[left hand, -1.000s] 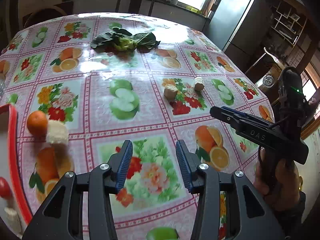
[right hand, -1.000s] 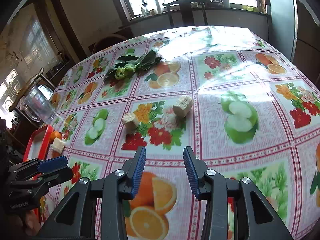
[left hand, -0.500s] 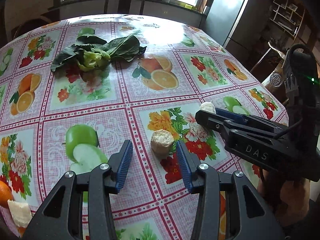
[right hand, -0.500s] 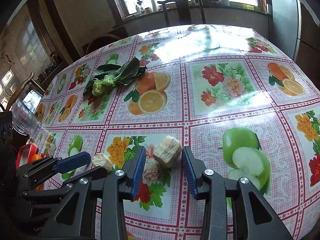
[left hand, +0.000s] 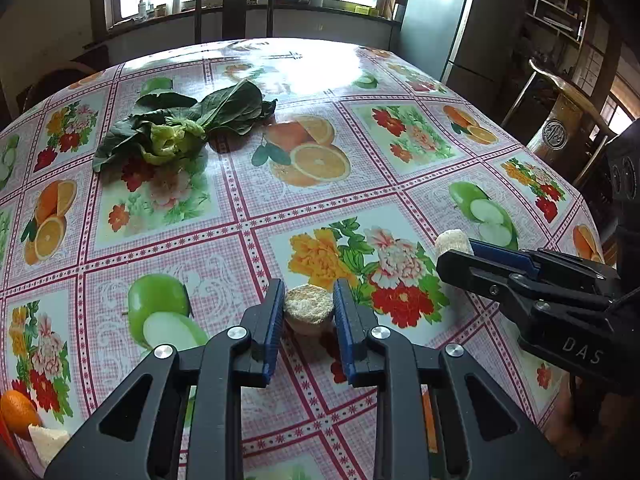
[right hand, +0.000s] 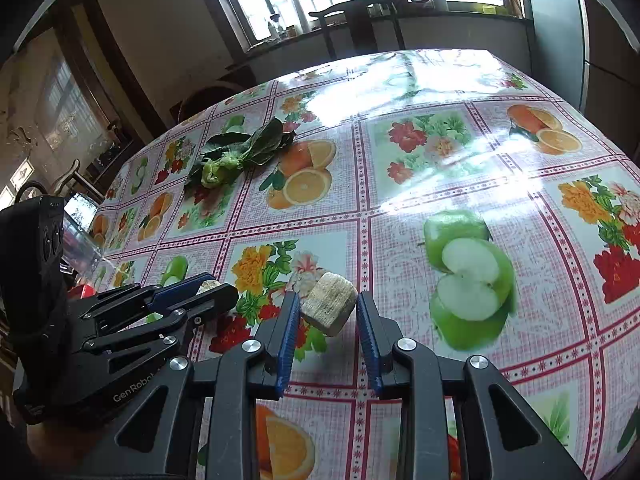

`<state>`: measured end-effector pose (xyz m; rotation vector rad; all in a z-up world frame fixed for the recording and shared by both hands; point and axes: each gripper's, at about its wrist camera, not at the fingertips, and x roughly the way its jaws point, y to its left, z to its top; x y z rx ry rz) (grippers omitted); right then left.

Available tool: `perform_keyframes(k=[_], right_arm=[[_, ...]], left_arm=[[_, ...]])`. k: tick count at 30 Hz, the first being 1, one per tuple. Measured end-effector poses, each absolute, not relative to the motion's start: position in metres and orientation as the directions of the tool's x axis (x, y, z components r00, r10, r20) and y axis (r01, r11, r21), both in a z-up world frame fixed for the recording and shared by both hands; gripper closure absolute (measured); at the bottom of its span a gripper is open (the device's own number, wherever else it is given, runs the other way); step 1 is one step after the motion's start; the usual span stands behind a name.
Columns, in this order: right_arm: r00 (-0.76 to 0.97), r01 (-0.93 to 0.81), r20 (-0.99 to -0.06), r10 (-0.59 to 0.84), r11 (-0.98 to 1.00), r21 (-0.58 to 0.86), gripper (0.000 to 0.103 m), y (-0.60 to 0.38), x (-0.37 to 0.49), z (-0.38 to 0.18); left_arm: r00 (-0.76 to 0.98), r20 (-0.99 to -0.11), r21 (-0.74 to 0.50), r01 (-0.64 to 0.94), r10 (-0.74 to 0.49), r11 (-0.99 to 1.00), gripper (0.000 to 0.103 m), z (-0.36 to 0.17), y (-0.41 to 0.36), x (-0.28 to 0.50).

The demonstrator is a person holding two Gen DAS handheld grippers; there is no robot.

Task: Organize fruits
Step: 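Grasp a round corn piece with the left gripper while the right grasps another, then carry both corn pieces over the tray with both grippers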

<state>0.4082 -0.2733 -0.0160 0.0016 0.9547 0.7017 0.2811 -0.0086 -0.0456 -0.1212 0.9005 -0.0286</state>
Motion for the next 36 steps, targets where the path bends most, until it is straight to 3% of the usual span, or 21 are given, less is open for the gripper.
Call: perform_keyframes(k=[9, 36], right_arm=[[0.352, -0.598, -0.722, 0.596, 0.736, 0.316, 0.074, -0.276, 0.357, 0.004], [0.173, -0.746, -0.669, 0.723, 0.54, 0.391, 0.074, -0.208, 0.214, 0.039]], left_arm=[[0.616, -0.782, -0.173, -0.067, -0.096, 0.983, 0.081, -0.041, 0.004, 0.225], [0.689, -0.723, -0.194, -0.262, 0.043, 0.945, 0.081, 0.0, 0.08, 0.066]])
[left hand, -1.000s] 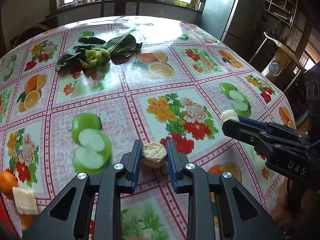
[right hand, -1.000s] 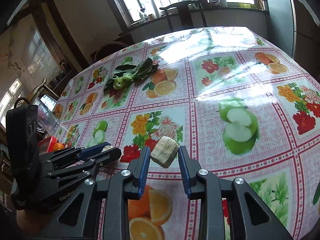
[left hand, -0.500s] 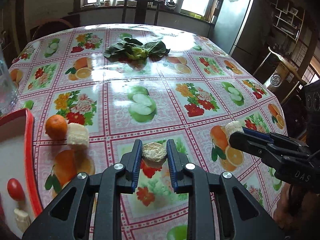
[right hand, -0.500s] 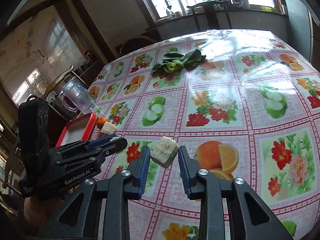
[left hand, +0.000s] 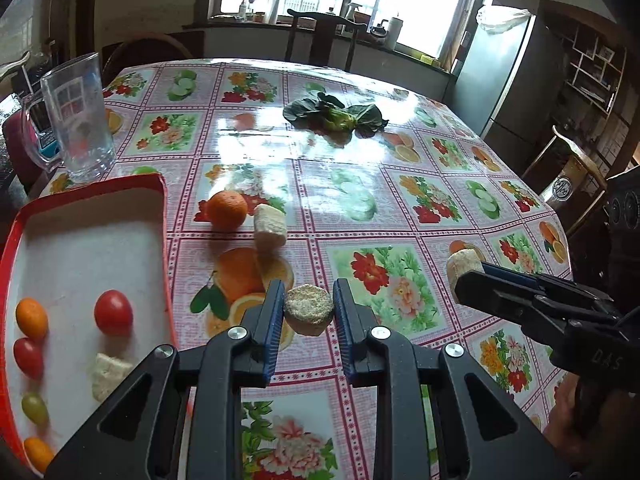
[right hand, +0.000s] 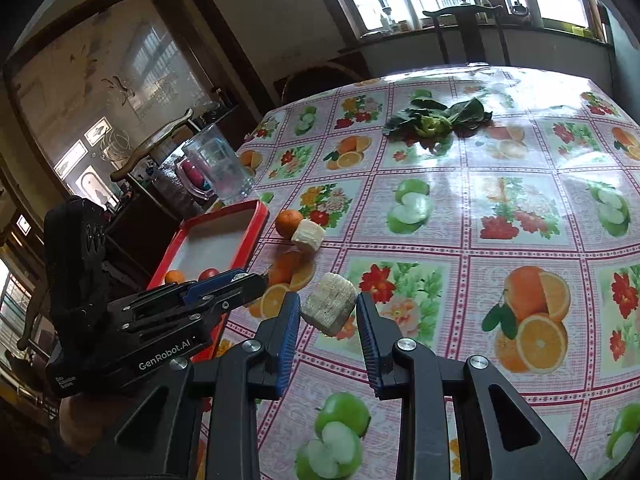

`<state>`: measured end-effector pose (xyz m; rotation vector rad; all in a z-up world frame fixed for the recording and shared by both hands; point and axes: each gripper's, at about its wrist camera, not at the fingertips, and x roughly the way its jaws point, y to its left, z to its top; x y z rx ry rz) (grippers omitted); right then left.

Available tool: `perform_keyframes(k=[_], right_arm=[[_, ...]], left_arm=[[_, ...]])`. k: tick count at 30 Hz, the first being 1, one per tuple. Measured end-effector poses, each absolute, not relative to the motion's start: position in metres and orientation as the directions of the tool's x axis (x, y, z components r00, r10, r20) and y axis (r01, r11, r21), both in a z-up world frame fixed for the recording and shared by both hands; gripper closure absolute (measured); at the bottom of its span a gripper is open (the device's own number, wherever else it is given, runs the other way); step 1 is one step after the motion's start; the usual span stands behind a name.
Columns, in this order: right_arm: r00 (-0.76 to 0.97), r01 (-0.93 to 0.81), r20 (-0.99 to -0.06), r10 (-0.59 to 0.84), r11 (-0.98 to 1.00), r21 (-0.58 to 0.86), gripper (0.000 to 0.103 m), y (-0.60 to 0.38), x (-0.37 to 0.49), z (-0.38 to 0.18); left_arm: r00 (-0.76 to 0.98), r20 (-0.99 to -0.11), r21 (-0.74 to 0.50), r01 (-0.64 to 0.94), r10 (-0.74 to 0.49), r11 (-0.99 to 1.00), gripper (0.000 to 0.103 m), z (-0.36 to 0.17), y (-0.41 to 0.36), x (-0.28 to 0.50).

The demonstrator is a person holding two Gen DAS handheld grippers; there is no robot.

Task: Organize fruits
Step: 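Carry both corn pieces over the tray with both grippers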

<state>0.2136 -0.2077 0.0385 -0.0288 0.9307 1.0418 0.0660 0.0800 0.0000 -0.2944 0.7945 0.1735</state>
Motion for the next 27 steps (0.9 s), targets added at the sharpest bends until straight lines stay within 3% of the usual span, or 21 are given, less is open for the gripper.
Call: perform_keyframes(k=[27], right_arm=[[0.063, -0.844, -0.694, 0.718, 0.409, 0.347, 0.074, -0.109, 0.149, 0.045]], left_arm=[[0.695, -0.702, -0.212, -0.414, 0.157, 0.885, 0.081, 0.007, 0.168, -0.002]])
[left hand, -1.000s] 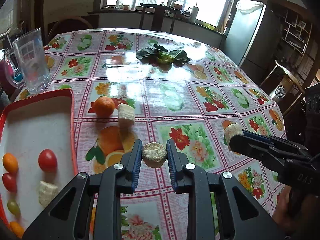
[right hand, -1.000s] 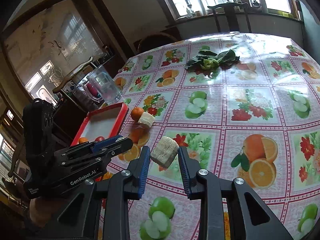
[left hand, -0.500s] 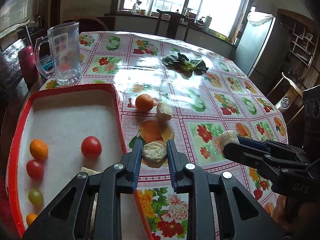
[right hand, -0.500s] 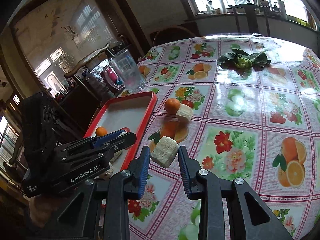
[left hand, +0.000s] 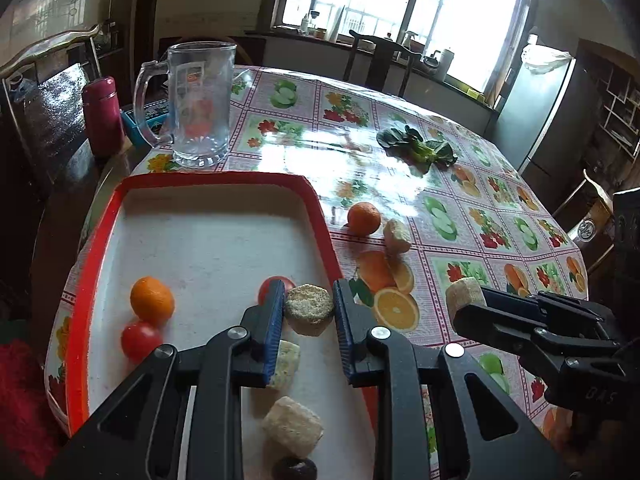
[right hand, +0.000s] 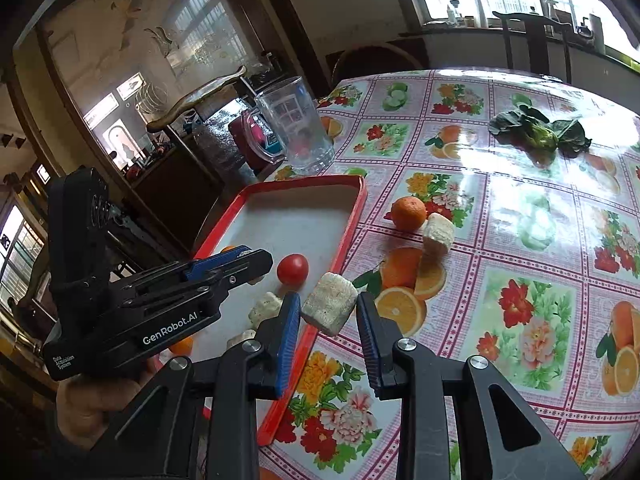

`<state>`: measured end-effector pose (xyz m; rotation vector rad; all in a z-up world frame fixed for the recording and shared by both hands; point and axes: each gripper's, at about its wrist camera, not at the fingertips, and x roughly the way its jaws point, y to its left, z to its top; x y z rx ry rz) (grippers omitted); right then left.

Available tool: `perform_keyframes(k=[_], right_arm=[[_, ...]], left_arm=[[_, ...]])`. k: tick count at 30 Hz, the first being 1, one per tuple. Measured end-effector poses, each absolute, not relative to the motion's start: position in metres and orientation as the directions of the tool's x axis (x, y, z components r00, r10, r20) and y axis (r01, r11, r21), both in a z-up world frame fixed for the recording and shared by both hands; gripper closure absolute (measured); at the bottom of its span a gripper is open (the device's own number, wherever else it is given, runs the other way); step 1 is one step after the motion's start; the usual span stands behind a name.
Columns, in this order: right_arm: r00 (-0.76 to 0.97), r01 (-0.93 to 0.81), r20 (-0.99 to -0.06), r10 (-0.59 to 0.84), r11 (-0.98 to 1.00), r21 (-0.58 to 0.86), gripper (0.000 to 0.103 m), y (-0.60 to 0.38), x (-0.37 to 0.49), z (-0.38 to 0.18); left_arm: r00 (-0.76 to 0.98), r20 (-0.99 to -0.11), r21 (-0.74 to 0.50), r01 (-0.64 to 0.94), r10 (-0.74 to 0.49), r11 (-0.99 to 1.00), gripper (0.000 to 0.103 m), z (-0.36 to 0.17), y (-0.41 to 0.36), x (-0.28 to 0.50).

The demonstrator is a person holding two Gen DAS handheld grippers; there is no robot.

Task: Organize fruits
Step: 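Carry both corn pieces over the tray with both grippers, then lower both corn pieces into the tray and open both grippers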

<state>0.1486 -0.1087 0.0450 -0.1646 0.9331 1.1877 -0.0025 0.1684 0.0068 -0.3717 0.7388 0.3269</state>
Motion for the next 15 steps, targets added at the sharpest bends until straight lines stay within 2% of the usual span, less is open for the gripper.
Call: perform_keyframes(k=[15], right_arm=[[0.012, -0.867, -0.705, 0.709, 0.359, 0.346, 0.074, -0.064, 0.135, 0.036]], left_arm=[[0.676, -0.713, -0.231, -0.478, 0.187, 0.847, 0.081, -0.002, 0.207, -0.017]])
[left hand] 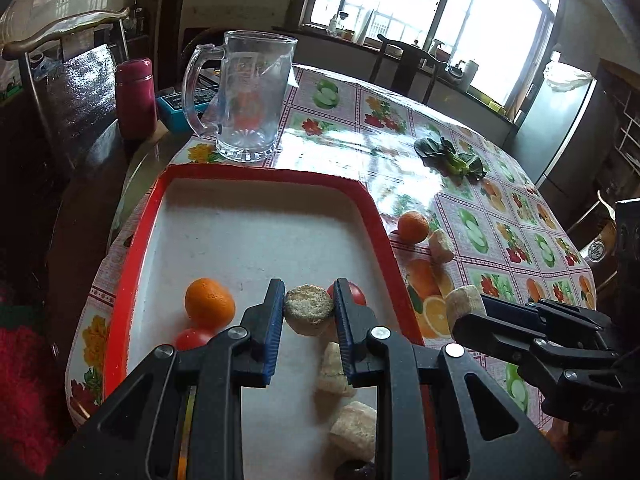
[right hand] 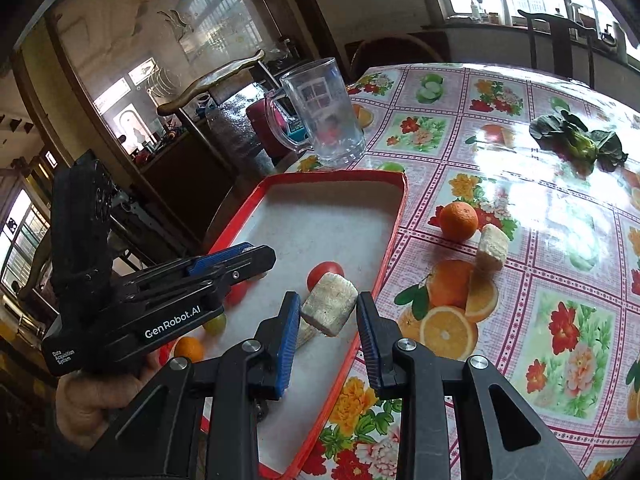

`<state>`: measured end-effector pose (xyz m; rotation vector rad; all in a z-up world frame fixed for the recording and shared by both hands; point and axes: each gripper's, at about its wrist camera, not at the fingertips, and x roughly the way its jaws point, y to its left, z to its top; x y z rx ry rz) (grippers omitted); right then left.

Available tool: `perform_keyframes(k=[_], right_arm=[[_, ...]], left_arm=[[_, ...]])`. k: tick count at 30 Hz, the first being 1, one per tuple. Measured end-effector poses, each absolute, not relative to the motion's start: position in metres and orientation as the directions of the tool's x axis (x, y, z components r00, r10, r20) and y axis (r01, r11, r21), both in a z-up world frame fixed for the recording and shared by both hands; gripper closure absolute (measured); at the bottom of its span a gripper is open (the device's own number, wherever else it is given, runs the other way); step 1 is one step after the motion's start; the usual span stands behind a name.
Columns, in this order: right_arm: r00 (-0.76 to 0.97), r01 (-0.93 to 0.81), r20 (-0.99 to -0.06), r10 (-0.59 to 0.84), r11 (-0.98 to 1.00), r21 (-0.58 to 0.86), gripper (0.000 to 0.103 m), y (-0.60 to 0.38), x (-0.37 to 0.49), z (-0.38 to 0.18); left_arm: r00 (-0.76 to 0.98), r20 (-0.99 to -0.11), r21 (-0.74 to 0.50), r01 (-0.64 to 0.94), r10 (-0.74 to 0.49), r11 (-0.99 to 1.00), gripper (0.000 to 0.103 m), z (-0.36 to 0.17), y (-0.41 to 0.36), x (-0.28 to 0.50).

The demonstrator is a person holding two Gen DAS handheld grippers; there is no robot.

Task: Organize fruits
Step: 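Lower both corn pieces into the tray and open both grippers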

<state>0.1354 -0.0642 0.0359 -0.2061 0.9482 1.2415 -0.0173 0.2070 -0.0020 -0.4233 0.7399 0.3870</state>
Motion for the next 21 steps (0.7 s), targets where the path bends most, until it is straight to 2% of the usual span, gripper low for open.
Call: perform_keyframes(k=[21], right_arm=[[-0.003, -0.891, -0.757, 0.654, 0.342, 0.298, 0.074, 0.026, 0.156, 0.013]], left_arm=[[0.625, -0.751, -0.228, -0.55, 0.214, 0.803, 0.081, -0.012, 0.278, -0.003]])
